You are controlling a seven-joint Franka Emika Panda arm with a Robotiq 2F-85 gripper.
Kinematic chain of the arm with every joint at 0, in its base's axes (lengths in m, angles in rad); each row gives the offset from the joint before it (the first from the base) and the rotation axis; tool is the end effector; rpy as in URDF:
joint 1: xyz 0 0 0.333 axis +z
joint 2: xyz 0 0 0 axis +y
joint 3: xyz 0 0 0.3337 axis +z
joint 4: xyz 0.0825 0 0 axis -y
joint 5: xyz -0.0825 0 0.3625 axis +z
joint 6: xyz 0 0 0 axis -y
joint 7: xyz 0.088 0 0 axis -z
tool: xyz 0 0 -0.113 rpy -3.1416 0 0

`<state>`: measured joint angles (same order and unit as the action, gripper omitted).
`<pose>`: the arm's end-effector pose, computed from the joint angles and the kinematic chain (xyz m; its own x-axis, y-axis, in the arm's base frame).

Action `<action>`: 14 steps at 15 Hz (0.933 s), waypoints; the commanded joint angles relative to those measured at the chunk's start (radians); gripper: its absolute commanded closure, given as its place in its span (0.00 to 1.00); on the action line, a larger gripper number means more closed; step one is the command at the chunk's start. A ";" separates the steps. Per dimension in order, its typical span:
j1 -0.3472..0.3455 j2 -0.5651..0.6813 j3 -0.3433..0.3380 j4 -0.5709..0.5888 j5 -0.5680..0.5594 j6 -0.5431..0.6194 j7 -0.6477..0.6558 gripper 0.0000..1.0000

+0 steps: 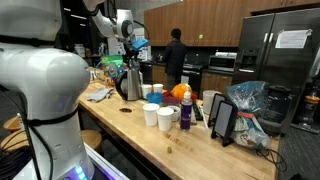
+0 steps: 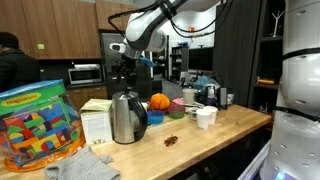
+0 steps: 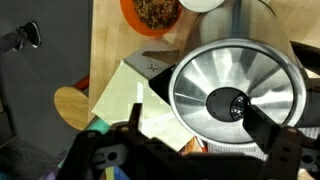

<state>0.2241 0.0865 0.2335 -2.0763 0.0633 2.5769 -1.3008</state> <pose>0.5253 0.2544 0.4578 -0.1673 0.9699 0.1771 0.9252 0.0924 0.3681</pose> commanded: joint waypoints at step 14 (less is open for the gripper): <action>-0.023 0.055 0.020 0.065 0.026 -0.012 -0.063 0.00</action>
<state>0.2241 0.1339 0.2342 -2.0295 0.0633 2.5765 -1.3304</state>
